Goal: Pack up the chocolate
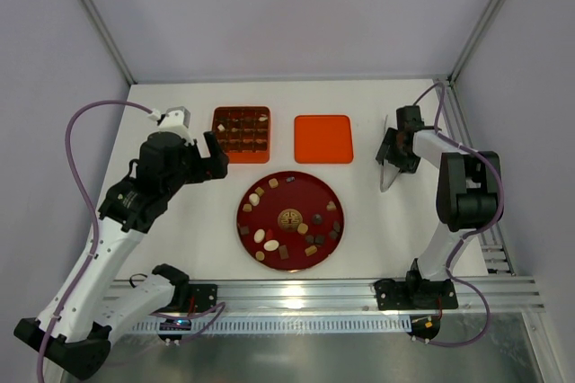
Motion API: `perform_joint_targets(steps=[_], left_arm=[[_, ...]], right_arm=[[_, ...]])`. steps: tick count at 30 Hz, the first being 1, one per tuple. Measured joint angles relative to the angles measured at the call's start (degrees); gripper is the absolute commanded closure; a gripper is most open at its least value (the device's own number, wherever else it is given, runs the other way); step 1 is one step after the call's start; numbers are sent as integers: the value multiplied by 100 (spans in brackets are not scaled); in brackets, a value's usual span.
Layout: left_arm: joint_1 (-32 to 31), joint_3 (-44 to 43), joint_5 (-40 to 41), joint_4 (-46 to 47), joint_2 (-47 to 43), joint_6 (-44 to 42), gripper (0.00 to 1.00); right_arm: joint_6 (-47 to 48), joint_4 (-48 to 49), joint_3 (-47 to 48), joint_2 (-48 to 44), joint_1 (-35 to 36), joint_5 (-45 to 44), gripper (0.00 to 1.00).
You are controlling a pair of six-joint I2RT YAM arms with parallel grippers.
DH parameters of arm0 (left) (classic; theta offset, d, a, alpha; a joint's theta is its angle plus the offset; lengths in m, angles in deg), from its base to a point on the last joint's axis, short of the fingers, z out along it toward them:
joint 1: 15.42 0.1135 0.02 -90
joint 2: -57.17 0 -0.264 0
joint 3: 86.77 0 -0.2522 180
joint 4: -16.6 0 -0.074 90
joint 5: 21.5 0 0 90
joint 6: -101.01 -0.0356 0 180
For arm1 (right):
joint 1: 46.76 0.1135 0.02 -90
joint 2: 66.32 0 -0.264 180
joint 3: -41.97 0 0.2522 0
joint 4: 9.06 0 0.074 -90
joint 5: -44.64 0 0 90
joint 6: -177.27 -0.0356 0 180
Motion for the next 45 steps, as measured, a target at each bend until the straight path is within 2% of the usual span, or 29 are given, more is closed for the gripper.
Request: perform_joint_targets(steps=[5, 11, 23, 27, 29, 34, 37, 45], left_arm=[[0, 4, 0, 0, -2, 0, 0], [0, 4, -2, 0, -2, -2, 0], [2, 4, -2, 0, 0, -2, 0], [0, 4, -4, 2, 57, 0, 0], [0, 4, -13, 2, 144, 0, 0], [0, -15, -173, 59, 546, 7, 0], [0, -129, -382, 146, 949, 81, 0], [0, -481, -1019, 590, 1882, 201, 0]], right_arm=[[-2, 0, -20, 0, 0, 15, 19], [-7, -48, -138, -179, 0, 35, 14], [-2, -328, -173, -1408, 44, -20, 15], [59, -501, 334, -1447, 387, -107, 23], [140, -584, 780, -1255, 708, -114, 33], [313, -621, 2341, -105, 1250, 35, 50], [402, -612, 2894, 675, 1244, 120, 55], [603, -872, 2929, 1705, 1163, 275, 59]])
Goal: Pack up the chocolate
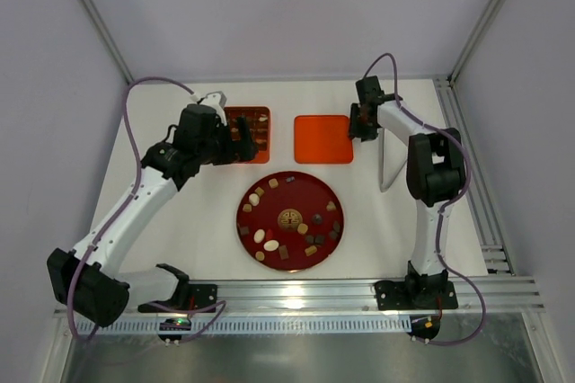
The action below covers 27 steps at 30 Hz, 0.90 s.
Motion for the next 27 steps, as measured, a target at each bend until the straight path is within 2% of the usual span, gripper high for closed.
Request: perform_joint_targets(steps=[9, 17, 20, 23, 24, 27], left_arm=[[-28, -538, -789, 813, 1362, 57, 0], [-37, -1598, -1217, 1351, 3001, 48, 0], [-37, -2017, -1340, 1416, 3598, 37, 0], [-37, -2435, -1440, 1473, 4188, 24, 0], [-37, -2546, -1467, 1478, 4360, 22, 0], [-37, -2863, -1537, 1453, 4809, 0, 0]], right_arm=[[37, 20, 133, 201, 4, 46, 64], [28, 37, 289, 487, 4, 142, 67], [20, 39, 328, 527, 4, 162, 74], [17, 31, 382, 575, 4, 184, 86], [24, 35, 398, 586, 4, 186, 92], [33, 15, 459, 623, 4, 214, 96]])
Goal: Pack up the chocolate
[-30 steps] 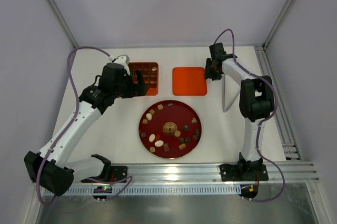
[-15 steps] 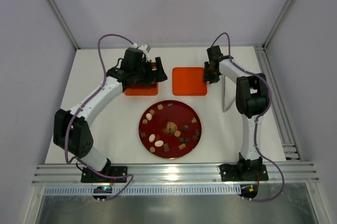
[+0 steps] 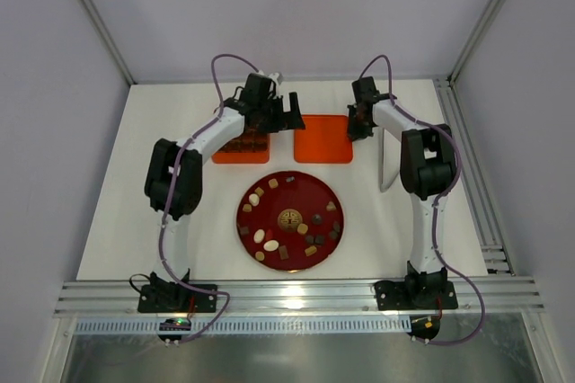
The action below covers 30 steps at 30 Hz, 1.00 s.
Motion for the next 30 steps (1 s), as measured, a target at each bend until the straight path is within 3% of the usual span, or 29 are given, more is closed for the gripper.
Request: perform_joint_targets(steps=[9, 30], left_arm=[[0, -846, -269, -70, 916, -140, 1], [118, -1740, -815, -210, 1803, -17, 3]], right_arm=[[2, 4, -9, -4, -109, 348, 96], [-103, 498, -702, -645, -546, 1362, 96]])
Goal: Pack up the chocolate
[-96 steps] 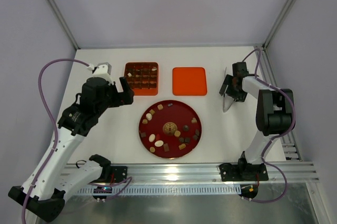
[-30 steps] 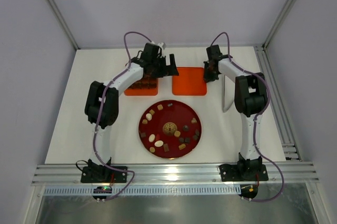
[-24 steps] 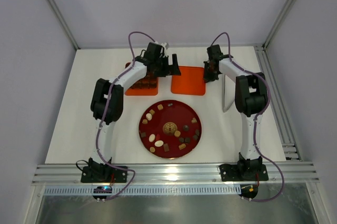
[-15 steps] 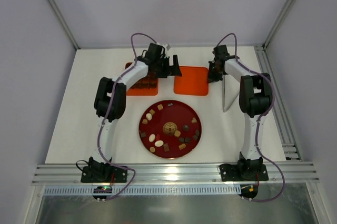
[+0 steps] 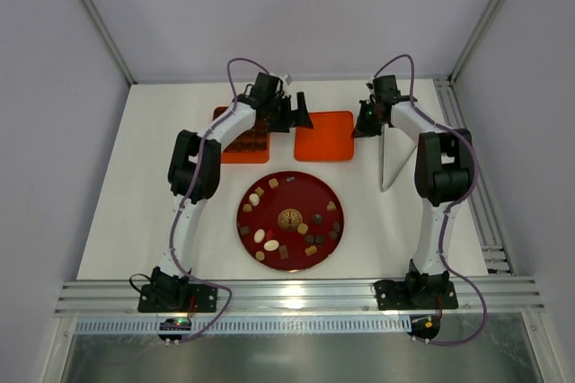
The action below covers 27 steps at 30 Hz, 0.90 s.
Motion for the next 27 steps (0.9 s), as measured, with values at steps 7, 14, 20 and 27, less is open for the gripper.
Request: perform_joint_targets(steps=[7, 14, 20, 27], left_arm=[[0, -68, -52, -7, 129, 114, 4], [2, -133, -144, -9, 264, 251, 6], [2, -136, -326, 61, 271, 442, 14], [2, -129, -647, 396, 264, 876, 43]], right_arm=[[-146, 186, -175, -201, -221, 437, 96], [-291, 315, -308, -374, -387, 752, 96], [-393, 444, -378, -431, -391, 1045, 96], [-520, 573, -520, -472, -391, 1298, 96]])
